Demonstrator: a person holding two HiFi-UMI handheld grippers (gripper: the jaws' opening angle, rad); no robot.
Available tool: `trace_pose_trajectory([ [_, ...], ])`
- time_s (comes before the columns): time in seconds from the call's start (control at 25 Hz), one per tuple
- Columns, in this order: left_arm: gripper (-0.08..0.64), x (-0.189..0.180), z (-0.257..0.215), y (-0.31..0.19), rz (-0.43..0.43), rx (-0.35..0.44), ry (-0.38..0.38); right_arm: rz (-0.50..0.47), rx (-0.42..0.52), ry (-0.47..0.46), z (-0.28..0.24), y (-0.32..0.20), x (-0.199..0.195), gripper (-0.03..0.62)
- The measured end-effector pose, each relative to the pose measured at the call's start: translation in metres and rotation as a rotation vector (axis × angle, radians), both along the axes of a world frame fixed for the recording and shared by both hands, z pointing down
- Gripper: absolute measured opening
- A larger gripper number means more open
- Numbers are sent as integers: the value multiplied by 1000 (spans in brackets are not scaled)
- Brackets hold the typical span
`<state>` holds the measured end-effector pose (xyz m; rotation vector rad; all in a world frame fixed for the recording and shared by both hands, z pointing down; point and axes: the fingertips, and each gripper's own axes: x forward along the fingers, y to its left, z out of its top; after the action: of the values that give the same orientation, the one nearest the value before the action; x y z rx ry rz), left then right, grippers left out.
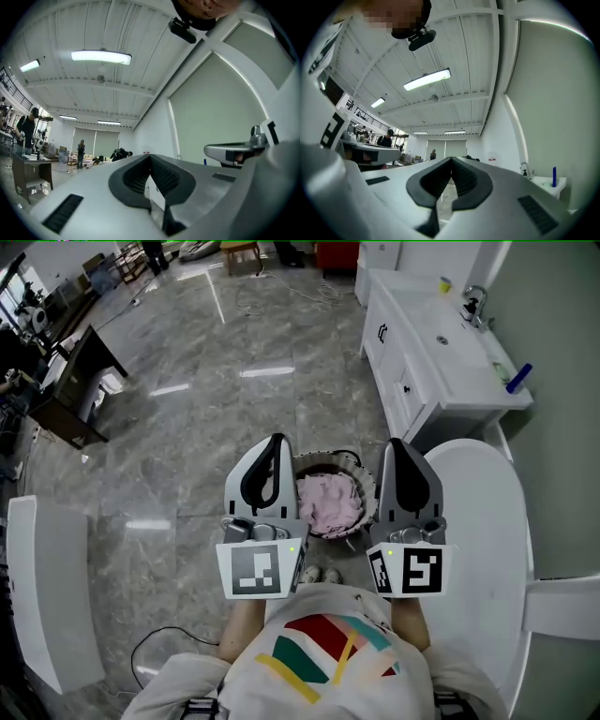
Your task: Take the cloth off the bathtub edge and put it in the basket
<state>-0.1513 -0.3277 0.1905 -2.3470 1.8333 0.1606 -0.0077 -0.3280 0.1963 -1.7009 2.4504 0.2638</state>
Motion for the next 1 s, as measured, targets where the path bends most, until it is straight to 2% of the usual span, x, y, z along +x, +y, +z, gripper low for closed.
trace_pose_trajectory([
  [0.2,18,5,28,0,2,-54,-39,2,-70,-21,24,4,7,12],
  [0.52,18,11,28,-5,17,-55,-25,8,-78,-14,26,-1,9,12],
  [0.68,18,12,36,-8,21,-72,-17,-13,-115,-20,36,-1,2,12],
  [0.84,18,10,44,-6,29,-104,-62,-28,-134,-12,40,2,-8,12],
  [1.0,18,7,42,-7,22,-97,-55,-36,-139,1,43,1,-13,12],
])
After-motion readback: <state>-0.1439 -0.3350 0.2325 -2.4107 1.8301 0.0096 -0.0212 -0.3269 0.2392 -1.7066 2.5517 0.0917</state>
